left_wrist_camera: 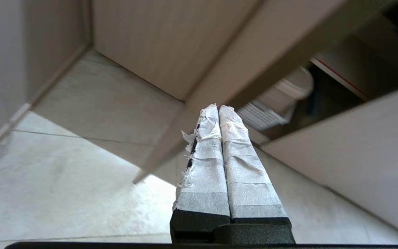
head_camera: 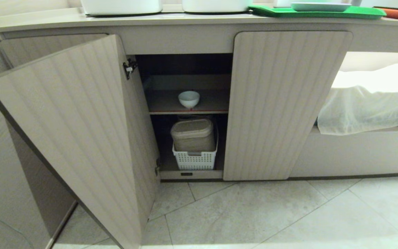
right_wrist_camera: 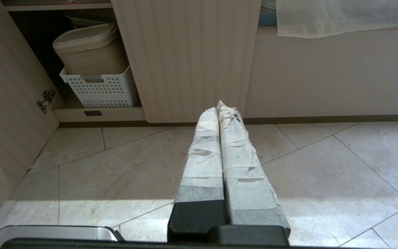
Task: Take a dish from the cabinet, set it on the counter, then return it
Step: Close the cabinet door
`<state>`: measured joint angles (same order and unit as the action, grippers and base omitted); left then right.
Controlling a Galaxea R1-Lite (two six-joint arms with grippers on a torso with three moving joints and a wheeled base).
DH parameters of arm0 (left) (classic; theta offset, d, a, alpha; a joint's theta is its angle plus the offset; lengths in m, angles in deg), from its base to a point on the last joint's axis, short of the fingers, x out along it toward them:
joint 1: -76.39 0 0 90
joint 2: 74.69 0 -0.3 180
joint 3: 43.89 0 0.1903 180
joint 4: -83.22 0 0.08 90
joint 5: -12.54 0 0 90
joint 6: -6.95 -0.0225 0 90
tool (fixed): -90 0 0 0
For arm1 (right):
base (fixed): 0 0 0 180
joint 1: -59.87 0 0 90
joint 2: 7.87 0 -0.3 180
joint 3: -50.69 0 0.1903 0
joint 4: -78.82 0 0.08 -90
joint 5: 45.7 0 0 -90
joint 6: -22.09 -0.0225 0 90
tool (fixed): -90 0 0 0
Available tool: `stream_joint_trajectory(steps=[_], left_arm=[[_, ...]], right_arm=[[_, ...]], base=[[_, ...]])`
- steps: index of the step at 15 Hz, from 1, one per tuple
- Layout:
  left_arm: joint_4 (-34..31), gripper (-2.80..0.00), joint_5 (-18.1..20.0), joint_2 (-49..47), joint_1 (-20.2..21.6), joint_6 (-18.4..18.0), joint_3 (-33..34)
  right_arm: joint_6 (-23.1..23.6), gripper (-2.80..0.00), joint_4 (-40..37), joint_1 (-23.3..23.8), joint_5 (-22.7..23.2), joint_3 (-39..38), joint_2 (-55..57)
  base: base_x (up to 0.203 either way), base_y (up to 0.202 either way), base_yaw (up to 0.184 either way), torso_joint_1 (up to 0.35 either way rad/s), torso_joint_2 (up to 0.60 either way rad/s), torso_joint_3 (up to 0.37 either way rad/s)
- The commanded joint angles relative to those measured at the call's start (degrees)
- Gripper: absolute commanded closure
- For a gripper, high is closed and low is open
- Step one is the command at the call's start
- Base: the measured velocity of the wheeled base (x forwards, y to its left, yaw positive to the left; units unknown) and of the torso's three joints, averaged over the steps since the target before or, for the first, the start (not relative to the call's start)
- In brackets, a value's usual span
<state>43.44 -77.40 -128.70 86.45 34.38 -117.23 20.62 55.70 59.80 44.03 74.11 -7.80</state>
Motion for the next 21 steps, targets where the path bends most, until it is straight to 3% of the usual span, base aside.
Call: stream_joint_trajectory(steps=[1,5,8,16,19,21], left_arm=[[-0.1,0.00,1.6,-1.1,0.1,0.2,0.0],[0.2,0.00,2.0,-3.1,0.0,1.0,-0.3],[0.1,0.00,5.3,-3.1,0.0,1.4,-0.3],[-0.5,0.00,8.9,-2.4,-0.2,1.4,0.0],[-2.2,0.00,12.8,-1.2,-0.2,1.4,-0.1],[-3.0,0.00,13.1,-0.7,-0.2,1.5,0.1]], right_arm=[[0.0,0.00,0.0,0.0,0.0,0.0,0.0],[0.0,0.00,0.0,0.0,0.0,0.0,-0.1],[0.0,0.00,0.0,0.0,0.0,0.0,0.0],[0.0,0.00,0.0,0.0,0.0,0.0,0.0],[0.0,0.00,0.0,0.0,0.0,0.0,0.0],[0.0,0.00,0.0,0.0,0.0,0.0,0.0]], base=[[0.000,0.000,0.000,0.000,0.00,0.000],[0.000,0.000,0.000,0.000,0.00,0.000],[0.000,0.000,0.000,0.000,0.00,0.000],[0.000,0.000,0.000,0.000,0.00,0.000],[0.000,0.000,0.000,0.000,0.00,0.000],[0.000,0.000,0.000,0.000,0.00,0.000]])
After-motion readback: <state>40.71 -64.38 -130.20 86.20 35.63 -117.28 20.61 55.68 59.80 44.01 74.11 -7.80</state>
